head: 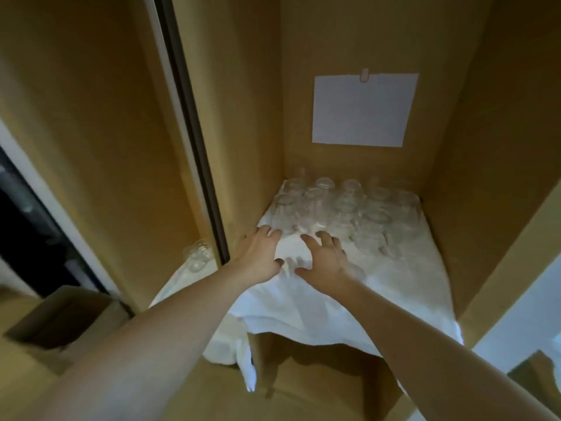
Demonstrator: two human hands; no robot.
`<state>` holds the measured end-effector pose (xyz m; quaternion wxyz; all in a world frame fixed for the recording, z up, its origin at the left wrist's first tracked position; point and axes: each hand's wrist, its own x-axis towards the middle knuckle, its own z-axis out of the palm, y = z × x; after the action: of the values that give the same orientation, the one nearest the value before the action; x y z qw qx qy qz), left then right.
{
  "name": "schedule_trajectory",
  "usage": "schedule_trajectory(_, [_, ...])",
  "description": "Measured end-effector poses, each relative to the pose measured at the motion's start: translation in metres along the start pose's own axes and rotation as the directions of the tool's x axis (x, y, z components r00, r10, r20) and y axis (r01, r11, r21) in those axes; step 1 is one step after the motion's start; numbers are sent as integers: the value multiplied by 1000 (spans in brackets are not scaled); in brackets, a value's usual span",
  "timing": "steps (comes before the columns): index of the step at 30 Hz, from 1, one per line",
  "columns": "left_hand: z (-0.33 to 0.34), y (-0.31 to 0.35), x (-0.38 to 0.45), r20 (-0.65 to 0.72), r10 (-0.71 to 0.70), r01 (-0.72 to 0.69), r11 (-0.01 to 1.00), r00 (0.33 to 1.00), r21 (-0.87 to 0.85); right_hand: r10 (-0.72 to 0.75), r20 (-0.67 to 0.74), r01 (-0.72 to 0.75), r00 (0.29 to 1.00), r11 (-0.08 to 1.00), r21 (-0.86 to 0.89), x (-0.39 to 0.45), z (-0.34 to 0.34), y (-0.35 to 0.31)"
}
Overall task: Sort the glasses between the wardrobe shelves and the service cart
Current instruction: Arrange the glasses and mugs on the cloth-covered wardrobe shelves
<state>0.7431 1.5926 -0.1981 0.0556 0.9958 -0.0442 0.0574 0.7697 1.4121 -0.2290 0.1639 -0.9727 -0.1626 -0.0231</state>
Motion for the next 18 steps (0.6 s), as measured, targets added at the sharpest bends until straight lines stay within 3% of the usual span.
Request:
schedule_trajectory(8, [-33,-84,-65,-32,-165,166,986,986,21,-138,29,138,990,990,-5,5,21,-95])
schedule_trajectory(18, [-45,-231,-118,-36,-247,247,969,968,14,-222,57,223,973,975,-20,12,68,-245])
